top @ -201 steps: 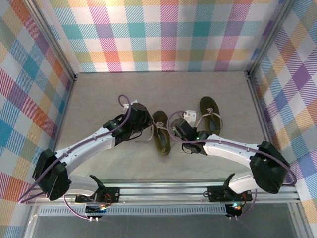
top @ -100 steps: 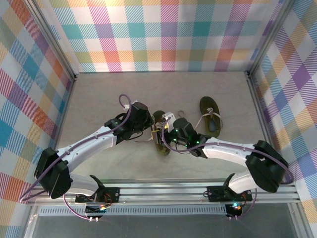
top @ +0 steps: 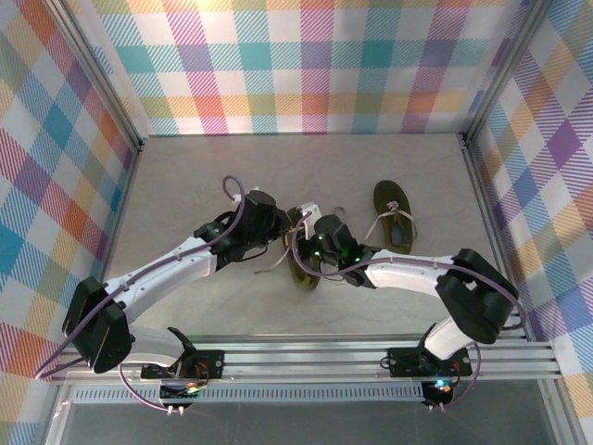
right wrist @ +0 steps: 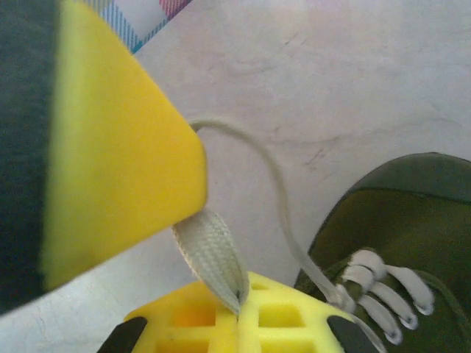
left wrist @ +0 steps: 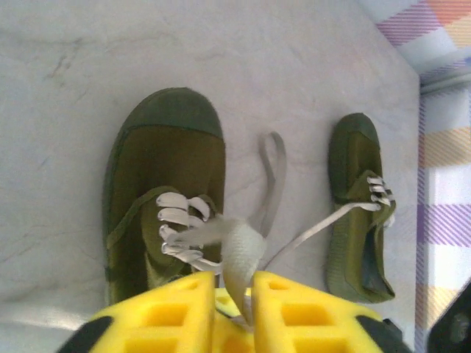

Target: Tie the shoes

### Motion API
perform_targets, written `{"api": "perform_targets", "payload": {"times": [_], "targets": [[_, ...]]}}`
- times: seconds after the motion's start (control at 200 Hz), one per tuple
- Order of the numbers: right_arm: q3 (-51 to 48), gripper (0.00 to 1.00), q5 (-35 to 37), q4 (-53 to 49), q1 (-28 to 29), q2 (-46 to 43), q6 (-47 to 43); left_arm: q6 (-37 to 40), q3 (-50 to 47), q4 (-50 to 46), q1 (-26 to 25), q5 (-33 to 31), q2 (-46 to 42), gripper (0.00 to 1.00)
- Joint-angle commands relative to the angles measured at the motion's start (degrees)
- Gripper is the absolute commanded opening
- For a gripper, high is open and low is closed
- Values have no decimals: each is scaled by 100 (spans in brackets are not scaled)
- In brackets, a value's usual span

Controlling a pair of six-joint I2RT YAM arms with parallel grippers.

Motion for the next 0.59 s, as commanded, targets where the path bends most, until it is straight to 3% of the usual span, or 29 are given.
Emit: {"api": "perform_targets", "payload": {"times": [0.0,0.05,0.165,0.285,0.425,0.59], "targets": [[-19,0,-118,-656,-277,-550,288,910,-262,522,137,-73,-505,59],[9,0,-341,-985,-396,-722,276,1328,-405,648,207,-174,-656,69],[280,0,-772,-1946,-636,-1004,5,2292,-746,1008,335,-204,-951,78],[640,0,-1116,-2860,-942,-1078,-310,3497,-1270,1902,374,-42,-1020,76],[912,0,-1354,-3370,-1205,-970,-650,5029,-1755,2921,383,1011,-725,76],[1277,0,-1670,-3683,-1357,-791,-888,5624,-1619,3111,512,1740,-62,72]]}}
